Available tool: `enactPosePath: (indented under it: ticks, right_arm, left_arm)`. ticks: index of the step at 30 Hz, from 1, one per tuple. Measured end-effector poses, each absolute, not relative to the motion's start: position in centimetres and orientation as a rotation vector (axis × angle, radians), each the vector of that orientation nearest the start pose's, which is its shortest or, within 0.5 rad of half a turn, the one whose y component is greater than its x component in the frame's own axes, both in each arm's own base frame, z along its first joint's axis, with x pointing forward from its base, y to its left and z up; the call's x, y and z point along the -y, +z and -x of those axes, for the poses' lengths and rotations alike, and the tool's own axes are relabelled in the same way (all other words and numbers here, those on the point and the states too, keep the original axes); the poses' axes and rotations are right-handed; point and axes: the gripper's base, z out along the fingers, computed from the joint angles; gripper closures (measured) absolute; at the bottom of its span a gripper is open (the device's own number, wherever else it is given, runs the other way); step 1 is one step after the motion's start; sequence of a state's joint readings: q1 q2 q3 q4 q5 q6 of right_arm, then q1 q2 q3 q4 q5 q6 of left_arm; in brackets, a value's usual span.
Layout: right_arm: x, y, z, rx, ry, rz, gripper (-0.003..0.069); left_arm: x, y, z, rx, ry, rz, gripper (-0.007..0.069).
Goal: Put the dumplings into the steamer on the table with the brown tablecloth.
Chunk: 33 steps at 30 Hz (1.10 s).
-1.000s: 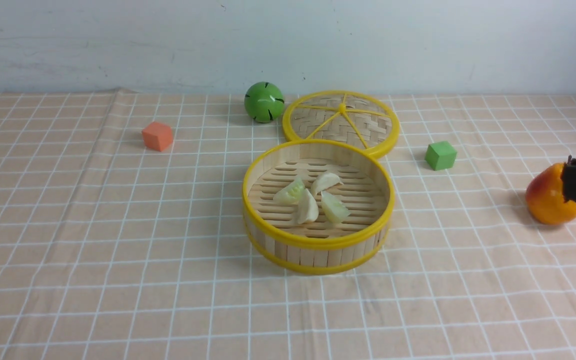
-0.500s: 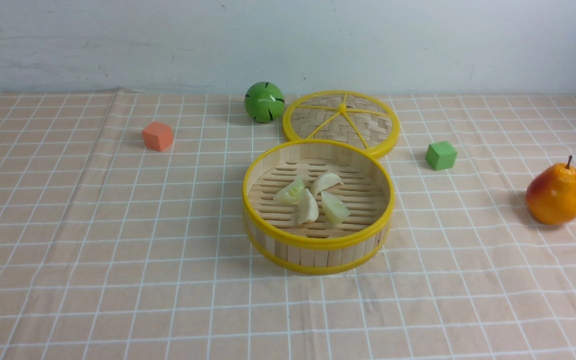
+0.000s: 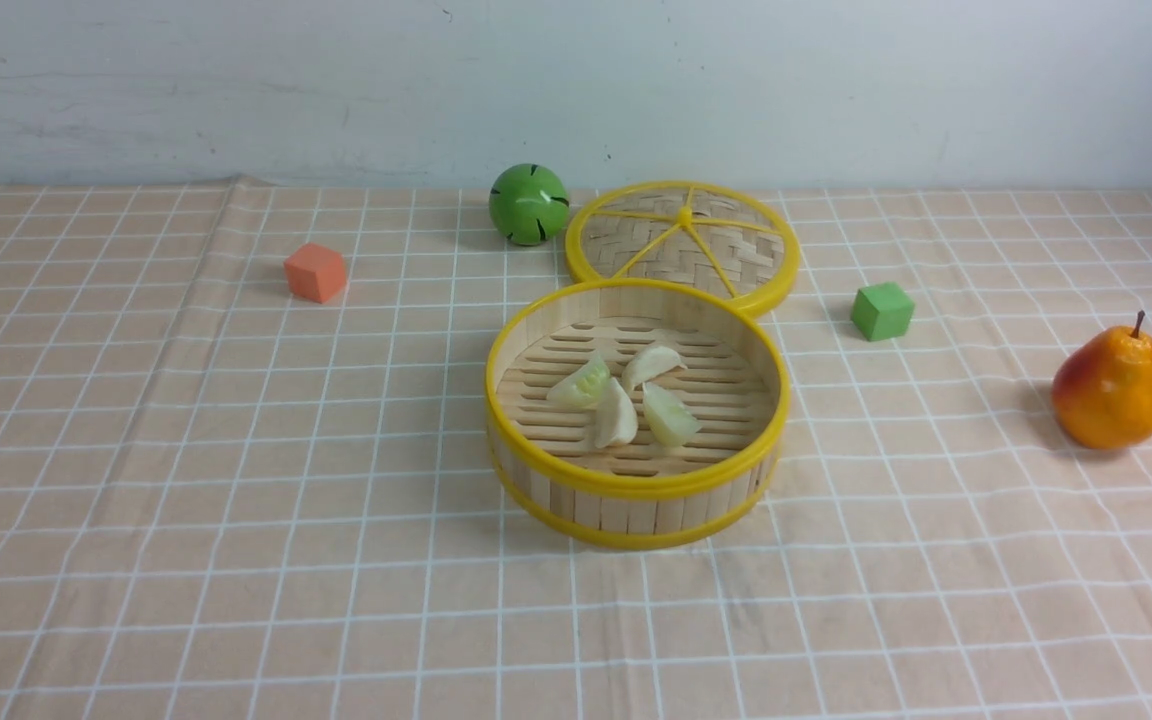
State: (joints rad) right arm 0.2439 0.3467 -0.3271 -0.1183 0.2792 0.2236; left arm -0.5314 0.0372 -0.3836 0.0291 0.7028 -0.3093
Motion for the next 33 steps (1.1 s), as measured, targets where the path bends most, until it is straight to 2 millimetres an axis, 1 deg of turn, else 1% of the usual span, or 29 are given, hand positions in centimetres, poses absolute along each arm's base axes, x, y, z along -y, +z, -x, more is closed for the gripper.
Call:
enactPosePath:
  ticks: [1, 3, 7, 11, 16, 20, 33]
  right_arm:
    - [-1.7, 27.3, -8.3, -1.783, 0.219, 0.091, 0.0680]
    - [-0.7, 24.3, -7.3, -1.783, 0.151, -0.013, 0.0680]
    - [0.2, 20.7, -6.1, -1.768, 0.075, -0.126, 0.0680]
    - [0.4, 18.3, -5.6, -1.761, 0.062, -0.185, 0.0680]
    - [0.4, 17.5, -5.3, -1.822, 0.072, -0.199, 0.0680]
    - [0.3, 17.4, -5.2, -1.861, 0.090, -0.177, 0.0680]
    - [0.1, 17.4, -5.2, -1.871, 0.118, -0.172, 0.0678]
  left_arm:
    - [1.1, 27.3, -2.3, -1.864, -0.552, -0.215, 0.0572]
    - [1.1, 27.3, -2.3, -1.864, -0.552, -0.215, 0.0568]
    - [1.1, 27.3, -2.3, -1.864, -0.552, -0.215, 0.0567]
    - [1.1, 27.3, -2.3, -1.864, -0.552, -0.215, 0.0567]
    - [1.1, 27.3, -2.3, -1.864, -0.552, -0.215, 0.0565]
    - [1.1, 27.3, -2.3, -1.864, -0.552, -0.215, 0.0557]
    - [1.1, 27.3, -2.3, -1.864, -0.552, -0.215, 0.0554]
